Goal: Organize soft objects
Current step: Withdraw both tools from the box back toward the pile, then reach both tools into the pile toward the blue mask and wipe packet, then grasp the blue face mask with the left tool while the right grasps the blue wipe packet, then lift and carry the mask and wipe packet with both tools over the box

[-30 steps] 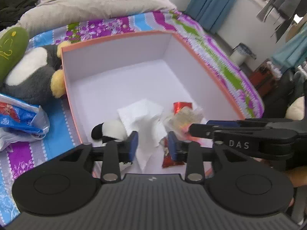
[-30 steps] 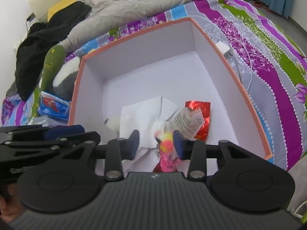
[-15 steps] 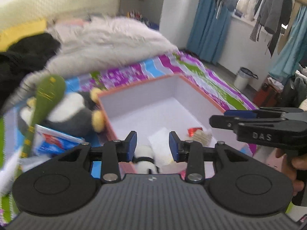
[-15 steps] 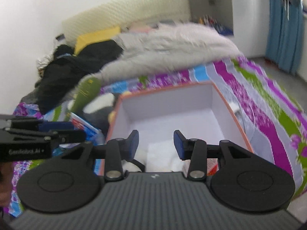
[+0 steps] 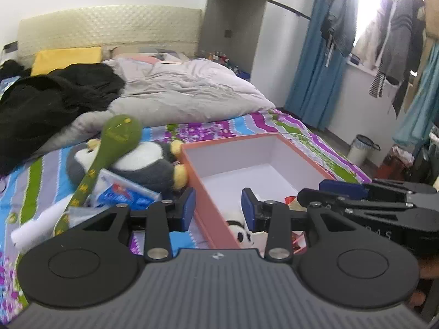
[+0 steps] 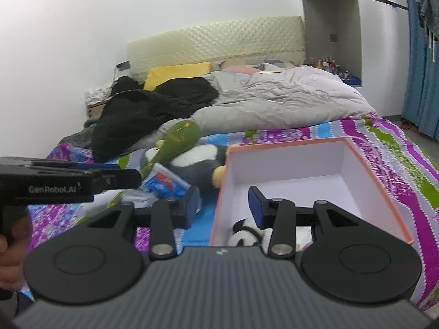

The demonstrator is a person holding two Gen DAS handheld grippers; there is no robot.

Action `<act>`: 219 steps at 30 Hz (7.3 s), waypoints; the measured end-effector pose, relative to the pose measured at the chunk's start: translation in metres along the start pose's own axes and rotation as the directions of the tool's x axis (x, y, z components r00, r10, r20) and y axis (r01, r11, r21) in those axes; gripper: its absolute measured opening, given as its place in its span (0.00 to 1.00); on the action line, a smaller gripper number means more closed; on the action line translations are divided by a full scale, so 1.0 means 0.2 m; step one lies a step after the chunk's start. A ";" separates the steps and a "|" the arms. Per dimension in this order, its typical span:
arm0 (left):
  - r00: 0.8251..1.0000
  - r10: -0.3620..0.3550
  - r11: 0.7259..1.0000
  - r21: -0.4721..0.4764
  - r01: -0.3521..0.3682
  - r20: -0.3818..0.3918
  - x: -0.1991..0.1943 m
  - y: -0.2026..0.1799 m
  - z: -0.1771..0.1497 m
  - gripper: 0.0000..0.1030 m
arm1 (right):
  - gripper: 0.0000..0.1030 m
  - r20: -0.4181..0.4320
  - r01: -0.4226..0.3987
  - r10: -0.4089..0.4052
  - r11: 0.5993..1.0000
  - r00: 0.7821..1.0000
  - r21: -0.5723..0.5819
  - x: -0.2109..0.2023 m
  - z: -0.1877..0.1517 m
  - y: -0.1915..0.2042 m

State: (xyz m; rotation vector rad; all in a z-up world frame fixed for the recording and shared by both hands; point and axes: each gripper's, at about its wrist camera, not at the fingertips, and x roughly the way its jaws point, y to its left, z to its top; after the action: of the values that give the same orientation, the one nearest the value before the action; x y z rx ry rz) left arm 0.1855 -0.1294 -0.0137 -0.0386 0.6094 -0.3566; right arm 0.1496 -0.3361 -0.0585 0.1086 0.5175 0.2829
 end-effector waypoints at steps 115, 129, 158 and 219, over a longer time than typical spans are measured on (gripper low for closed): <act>0.982 0.011 0.751 -0.647 -0.133 -0.189 0.64 1.13 -0.72 0.48 | 0.48 -0.295 -0.098 0.037 0.976 0.955 -0.195 0.60 -0.50 0.63; 0.966 0.099 0.835 -0.508 -0.212 -0.240 0.93 1.11 -0.65 0.50 | 0.46 -0.395 -0.132 0.044 0.971 0.918 -0.201 0.86 -0.65 0.61; 0.969 0.165 0.884 -0.408 -0.229 -0.185 0.49 0.99 -0.61 0.08 | 0.16 -0.319 -0.077 0.018 0.982 0.947 -0.171 0.62 -0.57 0.61; 0.912 -0.198 0.978 -0.130 0.161 -0.359 1.03 -0.13 0.38 0.09 | 0.16 -0.215 0.231 -0.211 0.970 0.953 0.071 0.48 0.37 -0.54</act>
State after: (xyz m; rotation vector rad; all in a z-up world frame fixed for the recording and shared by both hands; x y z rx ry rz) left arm 0.3763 -0.2278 -0.0615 -0.1241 1.0030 -0.5189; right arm 0.2932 -0.4142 -0.0588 0.1132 0.7441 0.0495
